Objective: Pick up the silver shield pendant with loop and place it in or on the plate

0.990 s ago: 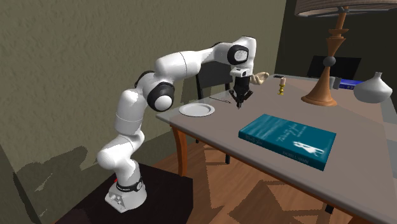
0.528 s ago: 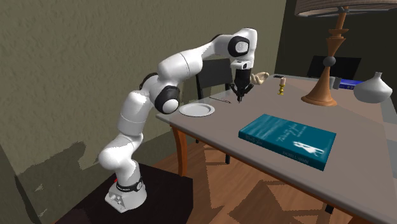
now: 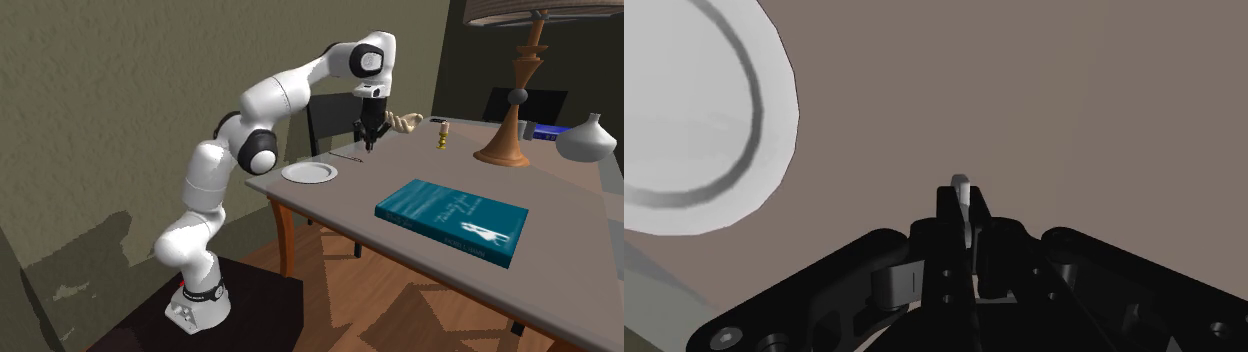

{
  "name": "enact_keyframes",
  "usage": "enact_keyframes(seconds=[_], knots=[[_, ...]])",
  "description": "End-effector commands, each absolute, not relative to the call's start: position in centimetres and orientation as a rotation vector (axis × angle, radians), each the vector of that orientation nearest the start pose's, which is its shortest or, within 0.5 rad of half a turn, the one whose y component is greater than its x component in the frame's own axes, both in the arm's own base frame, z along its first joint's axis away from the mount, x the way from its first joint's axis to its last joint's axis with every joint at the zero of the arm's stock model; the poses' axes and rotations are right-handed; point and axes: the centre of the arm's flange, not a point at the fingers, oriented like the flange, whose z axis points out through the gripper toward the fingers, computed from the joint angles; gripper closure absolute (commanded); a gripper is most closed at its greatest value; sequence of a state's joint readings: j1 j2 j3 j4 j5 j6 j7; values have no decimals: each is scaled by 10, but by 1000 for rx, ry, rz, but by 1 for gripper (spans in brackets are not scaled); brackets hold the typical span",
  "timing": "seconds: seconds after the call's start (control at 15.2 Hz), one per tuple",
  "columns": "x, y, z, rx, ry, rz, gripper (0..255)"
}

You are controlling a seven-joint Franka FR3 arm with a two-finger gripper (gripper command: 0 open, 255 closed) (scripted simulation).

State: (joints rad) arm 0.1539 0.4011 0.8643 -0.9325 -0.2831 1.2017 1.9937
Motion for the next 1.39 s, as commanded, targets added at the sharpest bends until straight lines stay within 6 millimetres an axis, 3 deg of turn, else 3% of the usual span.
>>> enact_keyframes(seconds=[0.0, 0.92, 1.32], knots=[[426, 388, 699, -2672, 1673, 62, 255], [250, 337, 704, -2672, 1673, 62, 255], [250, 337, 672, -2672, 1673, 62, 255]])
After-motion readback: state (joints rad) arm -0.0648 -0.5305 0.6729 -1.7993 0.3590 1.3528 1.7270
